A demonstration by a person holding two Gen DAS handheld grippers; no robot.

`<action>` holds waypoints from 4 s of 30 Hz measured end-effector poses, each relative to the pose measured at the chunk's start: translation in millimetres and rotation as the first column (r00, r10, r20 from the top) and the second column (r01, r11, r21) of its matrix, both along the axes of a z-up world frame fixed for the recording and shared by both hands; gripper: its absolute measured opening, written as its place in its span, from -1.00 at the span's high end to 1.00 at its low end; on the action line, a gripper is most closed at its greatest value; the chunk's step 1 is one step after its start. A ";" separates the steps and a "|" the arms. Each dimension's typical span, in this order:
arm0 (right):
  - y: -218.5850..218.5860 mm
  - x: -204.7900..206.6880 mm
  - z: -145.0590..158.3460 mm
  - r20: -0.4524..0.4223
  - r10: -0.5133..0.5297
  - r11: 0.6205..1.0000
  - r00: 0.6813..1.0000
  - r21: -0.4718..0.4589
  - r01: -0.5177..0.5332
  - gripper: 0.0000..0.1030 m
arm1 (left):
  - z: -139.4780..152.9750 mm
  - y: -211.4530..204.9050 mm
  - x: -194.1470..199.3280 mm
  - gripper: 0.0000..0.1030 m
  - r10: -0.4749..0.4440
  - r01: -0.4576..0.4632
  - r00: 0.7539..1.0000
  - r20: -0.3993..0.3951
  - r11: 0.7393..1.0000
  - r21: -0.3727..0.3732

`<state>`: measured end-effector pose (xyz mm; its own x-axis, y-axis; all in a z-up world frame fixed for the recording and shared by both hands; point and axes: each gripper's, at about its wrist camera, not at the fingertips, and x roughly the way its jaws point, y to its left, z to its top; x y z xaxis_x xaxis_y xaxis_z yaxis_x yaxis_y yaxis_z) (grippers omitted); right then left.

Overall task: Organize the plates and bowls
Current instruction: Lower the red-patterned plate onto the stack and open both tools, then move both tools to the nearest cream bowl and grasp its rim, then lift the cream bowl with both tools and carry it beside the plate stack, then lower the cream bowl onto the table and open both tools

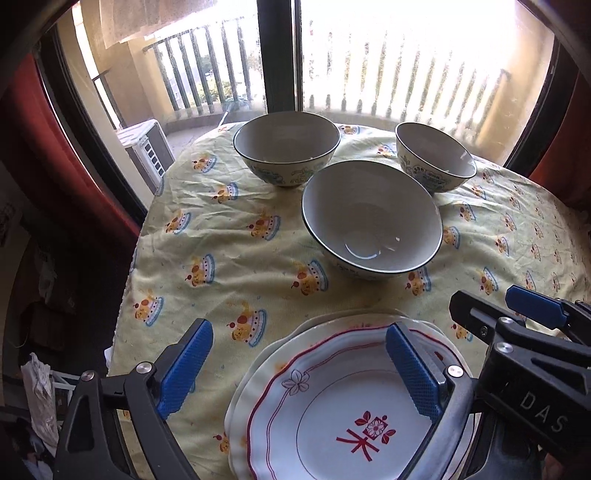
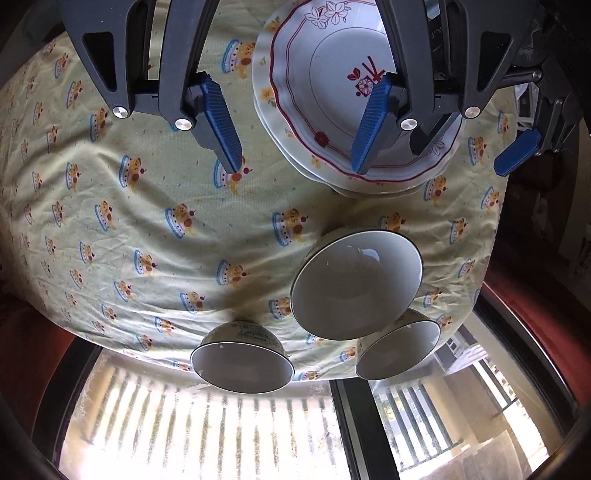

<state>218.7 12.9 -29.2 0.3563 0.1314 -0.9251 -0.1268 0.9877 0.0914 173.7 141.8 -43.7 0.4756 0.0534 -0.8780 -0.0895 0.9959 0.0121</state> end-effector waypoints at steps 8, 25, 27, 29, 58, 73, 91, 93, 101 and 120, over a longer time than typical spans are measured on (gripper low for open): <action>0.0 65.9 -5.1 0.035 0.014 1.000 0.999 0.021 -0.015 -0.26 | -7.1 0.3 53.4 -0.76 0.056 -0.056 0.998 0.023 0.998 0.020; 11.7 127.9 -52.9 -0.035 0.013 0.998 0.999 0.066 -0.011 0.34 | -53.3 -1.8 106.7 0.29 0.083 -0.083 0.996 -0.043 0.997 -0.002; 14.2 127.9 -54.9 -0.035 0.022 0.998 0.999 0.067 -0.020 0.59 | -54.1 -4.6 106.9 0.43 0.078 -0.078 0.996 -0.041 0.997 0.009; 15.3 127.8 -55.2 -0.029 0.025 0.998 0.999 0.054 -0.023 0.61 | -53.0 -4.5 107.5 0.47 0.084 -0.083 0.996 -0.042 0.996 0.024; -44.0 39.7 27.5 0.084 -0.184 0.983 0.979 0.016 0.184 0.67 | 15.1 -62.3 42.7 0.48 -0.150 0.152 0.987 0.051 0.987 -0.041; -103.7 -60.7 35.1 0.081 -0.319 0.947 0.944 -0.005 0.321 0.67 | 16.2 -123.5 -35.8 0.48 -0.300 0.301 0.953 0.038 0.953 -0.036; -160.9 -89.9 -5.9 0.006 -0.194 0.981 0.981 0.004 0.194 0.67 | -22.8 -171.3 -75.9 0.47 -0.165 0.164 0.985 -0.054 0.986 -0.023; -163.0 -89.7 -13.3 -0.011 -0.170 0.985 0.985 0.002 0.170 0.67 | -30.2 -173.3 -78.2 0.47 -0.139 0.138 0.988 -0.070 0.990 -0.025; -169.5 -84.8 -36.0 -0.064 -0.079 0.997 0.995 -0.017 0.078 0.67 | -52.3 -180.7 -81.2 0.47 -0.054 0.049 0.991 -0.119 0.998 -0.041; -175.7 -80.5 -39.9 -0.040 0.030 0.999 0.999 -0.015 -0.031 0.67 | -51.2 -191.5 -85.5 0.19 -0.003 0.001 0.993 -0.115 1.000 -0.013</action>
<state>138.1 -162.8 -69.1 0.3156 0.1270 -0.9404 -0.1532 0.9848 0.0816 88.1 -49.7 -94.9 0.3713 0.0408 -0.9276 -0.0860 0.9963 0.0094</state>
